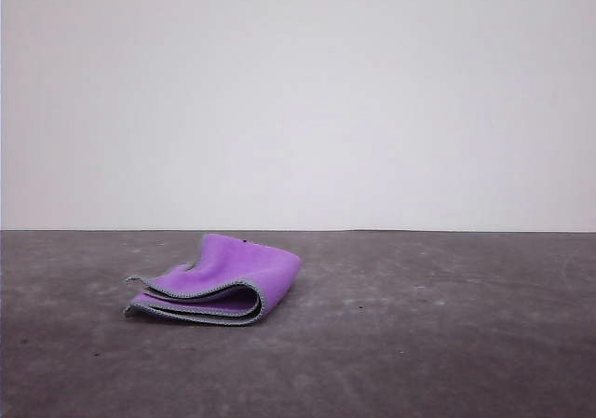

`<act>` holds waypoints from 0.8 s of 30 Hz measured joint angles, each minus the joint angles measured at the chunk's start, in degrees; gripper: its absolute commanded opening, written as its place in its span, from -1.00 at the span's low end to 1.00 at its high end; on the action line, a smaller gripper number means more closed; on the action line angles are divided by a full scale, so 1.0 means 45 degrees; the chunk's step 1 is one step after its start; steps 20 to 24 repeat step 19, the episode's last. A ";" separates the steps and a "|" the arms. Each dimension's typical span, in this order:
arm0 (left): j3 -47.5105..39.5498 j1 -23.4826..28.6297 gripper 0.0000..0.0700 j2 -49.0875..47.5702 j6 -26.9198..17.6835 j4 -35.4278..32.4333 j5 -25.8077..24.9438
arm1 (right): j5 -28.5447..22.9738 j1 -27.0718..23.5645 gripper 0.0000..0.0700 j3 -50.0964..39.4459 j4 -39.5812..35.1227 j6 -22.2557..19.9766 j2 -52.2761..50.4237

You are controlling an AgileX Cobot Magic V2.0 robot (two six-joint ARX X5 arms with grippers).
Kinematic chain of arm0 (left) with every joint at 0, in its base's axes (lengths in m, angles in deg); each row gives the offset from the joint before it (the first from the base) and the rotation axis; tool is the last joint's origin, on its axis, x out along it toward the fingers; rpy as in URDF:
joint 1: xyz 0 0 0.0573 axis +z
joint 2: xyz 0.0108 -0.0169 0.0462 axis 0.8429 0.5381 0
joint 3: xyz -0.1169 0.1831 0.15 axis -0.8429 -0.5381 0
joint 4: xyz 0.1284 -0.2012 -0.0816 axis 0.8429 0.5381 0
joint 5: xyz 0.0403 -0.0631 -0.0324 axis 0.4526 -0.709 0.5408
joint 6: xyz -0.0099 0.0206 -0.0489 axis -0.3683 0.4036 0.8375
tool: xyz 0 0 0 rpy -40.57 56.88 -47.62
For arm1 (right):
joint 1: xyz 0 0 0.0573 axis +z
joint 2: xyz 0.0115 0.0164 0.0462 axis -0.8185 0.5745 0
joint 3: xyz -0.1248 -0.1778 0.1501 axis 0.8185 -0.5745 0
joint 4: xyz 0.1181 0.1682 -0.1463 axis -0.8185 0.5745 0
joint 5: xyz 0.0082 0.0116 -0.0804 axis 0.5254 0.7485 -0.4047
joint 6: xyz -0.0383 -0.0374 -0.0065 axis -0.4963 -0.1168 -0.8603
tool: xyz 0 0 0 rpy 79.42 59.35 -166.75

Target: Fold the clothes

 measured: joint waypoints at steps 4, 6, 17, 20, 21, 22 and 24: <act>0.0000 0.0000 -1.00 0.0000 -0.0001 0.0000 0.0000 | 0.0000 0.0000 -0.99 0.0000 0.0000 0.0000 0.0000; 0.0000 0.0000 -1.00 0.0000 0.0000 0.0000 0.0000 | 0.0000 0.0000 -0.99 0.0000 0.0000 -0.0001 0.0000; 0.0000 0.0000 -1.00 0.0000 -0.0001 0.0000 0.0000 | 0.0000 0.0000 -0.99 0.0000 0.0000 0.0000 0.0000; 0.0000 0.0000 -1.00 0.0000 -0.0001 -0.0001 0.0000 | 0.0000 0.0000 -0.99 0.0000 0.0000 -0.0001 0.0000; 0.0000 0.0000 -1.00 0.0000 -0.0001 -0.0001 0.0000 | 0.0000 0.0000 -0.99 0.0000 0.0000 -0.0001 0.0000; 0.0000 0.0000 -1.00 0.0000 -0.0001 -0.0001 0.0000 | 0.0000 0.0000 -0.99 0.0000 0.0000 -0.0001 0.0000; 0.0000 0.0000 -1.00 0.0000 -0.0001 -0.0001 0.0000 | 0.0000 0.0000 -0.99 0.0000 0.0000 -0.0001 0.0000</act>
